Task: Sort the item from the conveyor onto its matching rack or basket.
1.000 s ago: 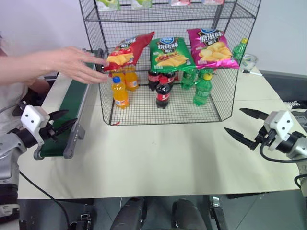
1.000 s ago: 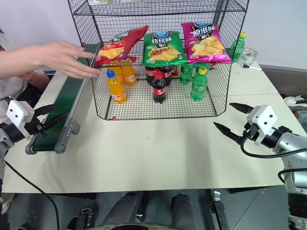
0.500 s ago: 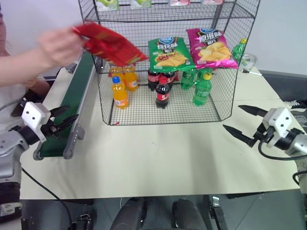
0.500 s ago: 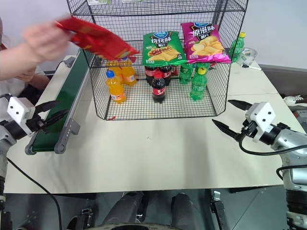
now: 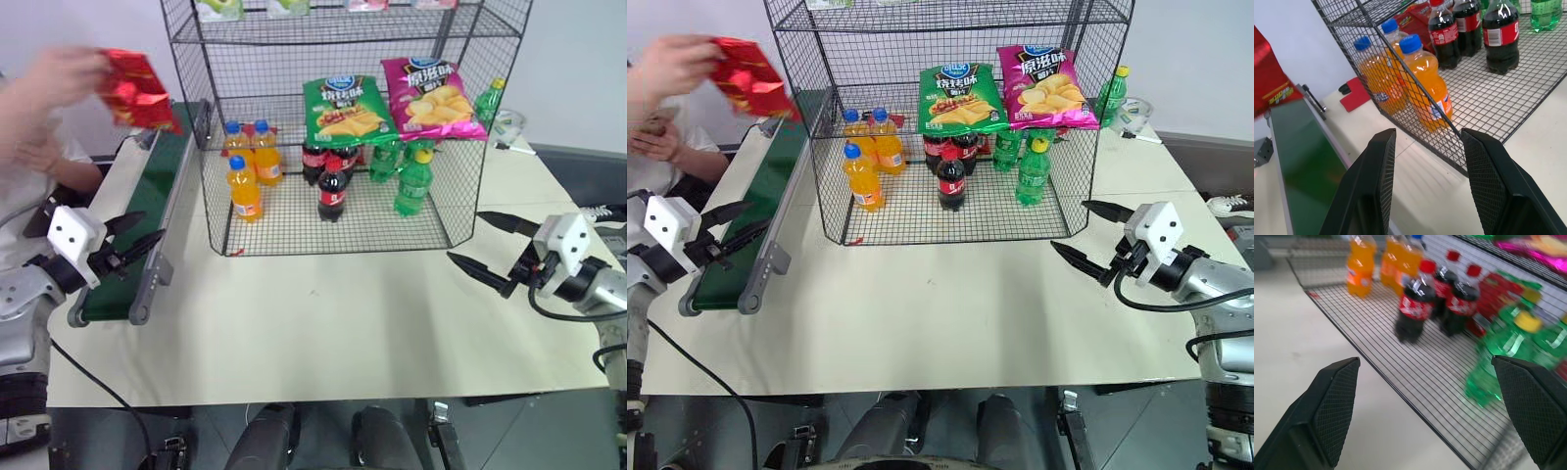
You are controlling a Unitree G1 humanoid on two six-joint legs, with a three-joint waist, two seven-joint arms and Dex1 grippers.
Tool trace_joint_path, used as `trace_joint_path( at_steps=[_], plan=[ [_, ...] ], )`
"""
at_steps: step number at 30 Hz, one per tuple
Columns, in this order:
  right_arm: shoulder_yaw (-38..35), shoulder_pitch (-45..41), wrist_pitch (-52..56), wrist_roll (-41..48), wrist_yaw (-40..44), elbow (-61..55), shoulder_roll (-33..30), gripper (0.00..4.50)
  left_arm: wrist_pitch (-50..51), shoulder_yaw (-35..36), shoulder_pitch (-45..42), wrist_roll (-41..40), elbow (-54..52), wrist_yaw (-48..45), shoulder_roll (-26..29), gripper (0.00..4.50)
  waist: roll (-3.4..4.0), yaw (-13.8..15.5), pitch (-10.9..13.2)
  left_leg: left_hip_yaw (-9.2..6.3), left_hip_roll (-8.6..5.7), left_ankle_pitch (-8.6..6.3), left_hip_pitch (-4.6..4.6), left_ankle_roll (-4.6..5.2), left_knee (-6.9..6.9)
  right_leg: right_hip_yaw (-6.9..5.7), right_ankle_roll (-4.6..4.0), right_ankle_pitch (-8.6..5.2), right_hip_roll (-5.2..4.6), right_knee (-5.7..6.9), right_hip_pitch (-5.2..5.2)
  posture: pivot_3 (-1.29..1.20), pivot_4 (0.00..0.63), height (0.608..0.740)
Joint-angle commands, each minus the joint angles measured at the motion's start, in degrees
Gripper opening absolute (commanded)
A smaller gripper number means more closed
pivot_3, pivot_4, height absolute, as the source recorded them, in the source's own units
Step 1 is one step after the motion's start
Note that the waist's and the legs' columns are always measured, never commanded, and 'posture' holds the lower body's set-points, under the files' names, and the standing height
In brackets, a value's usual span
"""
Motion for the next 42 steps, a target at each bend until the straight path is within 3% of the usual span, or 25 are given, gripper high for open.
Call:
trace_joint_path(
  at_steps=[1,14,19,23,31,42],
  plan=[
    [-0.39,0.6,2.63,3.8,1.62,-4.59,0.02,4.5,0.33,0.71,0.23,-0.7,-2.31,0.96,0.13,2.19,0.0,0.05,0.0,0.0,0.0,0.0,0.0,0.0,0.0,0.0,0.0,0.0,0.0,0.0,0.0,0.0,0.15,0.74],
    [1.85,0.0,2.22,1.57,0.2,-4.45,2.49,4.5,0.26,0.3,2.38,0.16,-5.47,2.36,-0.5,2.19,-0.01,0.04,0.01,0.0,0.0,0.0,0.0,0.0,0.0,0.0,0.0,0.0,-0.01,-0.01,0.0,0.0,0.15,0.74],
    [5.88,-0.51,3.79,2.16,-0.03,-6.82,5.47,4.5,-0.2,0.95,5.03,1.23,-6.83,3.8,-0.55,2.19,-0.01,-0.02,0.01,0.0,0.01,0.0,0.0,0.0,-0.03,0.01,-0.01,0.0,0.0,-0.03,-0.01,0.0,0.15,0.74],
    [12.57,-2.92,3.05,-0.85,-1.34,-6.49,9.82,4.5,-3.13,1.74,8.35,4.62,-8.85,8.0,-1.49,2.19,-0.01,-0.18,0.01,0.0,0.01,0.0,0.0,0.0,-0.04,0.01,-0.01,-0.01,0.0,-0.03,-0.03,0.0,0.15,0.74],
    [23.8,-9.88,3.14,-4.94,-0.77,-3.27,17.86,4.5,-10.77,8.3,14.28,16.45,-10.67,25.61,-2.28,2.19,-0.02,-0.1,0.02,-0.01,0.0,0.0,0.0,-0.01,-0.06,0.02,0.0,0.01,0.02,-0.06,-0.27,0.0,0.15,0.74],
    [27.8,-14.37,5.98,-2.53,9.44,-0.6,17.86,4.5,-14.33,12.94,26.71,17.59,-14.69,31.39,-7.13,2.19,-0.04,0.11,0.01,-0.03,0.01,-0.02,0.01,-0.03,-0.05,-0.01,-0.03,0.03,0.06,-0.11,-0.24,0.0,0.15,0.74]
  ],
)
